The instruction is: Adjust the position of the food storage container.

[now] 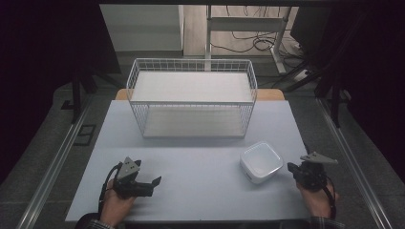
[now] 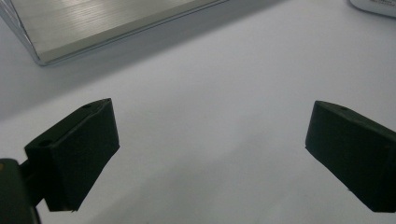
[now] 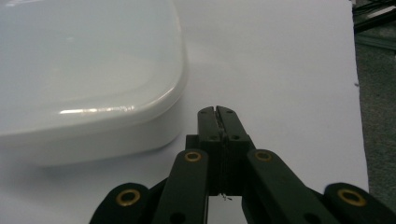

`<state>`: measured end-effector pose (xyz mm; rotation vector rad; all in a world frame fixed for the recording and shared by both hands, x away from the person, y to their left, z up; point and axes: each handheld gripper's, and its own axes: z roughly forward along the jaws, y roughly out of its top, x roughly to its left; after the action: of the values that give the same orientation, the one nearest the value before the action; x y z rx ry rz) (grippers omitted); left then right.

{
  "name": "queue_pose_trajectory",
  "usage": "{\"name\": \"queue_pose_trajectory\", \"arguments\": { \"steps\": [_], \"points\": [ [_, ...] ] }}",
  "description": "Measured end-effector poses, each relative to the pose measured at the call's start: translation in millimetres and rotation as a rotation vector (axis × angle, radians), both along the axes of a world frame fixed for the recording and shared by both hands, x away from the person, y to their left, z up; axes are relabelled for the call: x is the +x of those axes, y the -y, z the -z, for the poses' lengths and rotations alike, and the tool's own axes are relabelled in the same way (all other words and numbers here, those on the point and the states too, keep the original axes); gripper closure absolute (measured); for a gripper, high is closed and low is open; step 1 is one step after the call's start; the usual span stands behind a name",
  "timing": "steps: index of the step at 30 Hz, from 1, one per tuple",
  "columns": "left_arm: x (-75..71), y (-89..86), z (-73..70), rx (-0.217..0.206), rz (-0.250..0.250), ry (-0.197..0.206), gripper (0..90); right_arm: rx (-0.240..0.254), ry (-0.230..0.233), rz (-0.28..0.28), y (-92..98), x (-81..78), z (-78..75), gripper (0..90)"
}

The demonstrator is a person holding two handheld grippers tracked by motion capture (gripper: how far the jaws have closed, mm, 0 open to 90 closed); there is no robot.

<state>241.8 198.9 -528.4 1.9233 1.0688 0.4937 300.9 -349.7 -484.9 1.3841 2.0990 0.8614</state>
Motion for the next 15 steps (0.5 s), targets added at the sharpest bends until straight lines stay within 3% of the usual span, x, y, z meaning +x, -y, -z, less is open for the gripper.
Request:
{"name": "queue_pose_trajectory", "arguments": {
  "steps": [4, 7, 15],
  "points": [
    [-0.1, 0.9, 0.2, 0.004, 0.002, 0.001, 2.2, -0.018, -0.007, -0.018, -2.7, 14.7, 3.3, 88.7],
    [0.2, 1.9, 1.0, 0.005, 0.006, -0.005, 2.2, 0.003, -0.021, -0.06, -8.3, 25.7, 5.1, 88.7],
    [0.5, 1.9, 1.6, 0.006, 0.008, -0.006, 2.2, 0.036, -0.048, -0.116, -21.1, 20.6, 4.0, 88.6]
  ]
}}
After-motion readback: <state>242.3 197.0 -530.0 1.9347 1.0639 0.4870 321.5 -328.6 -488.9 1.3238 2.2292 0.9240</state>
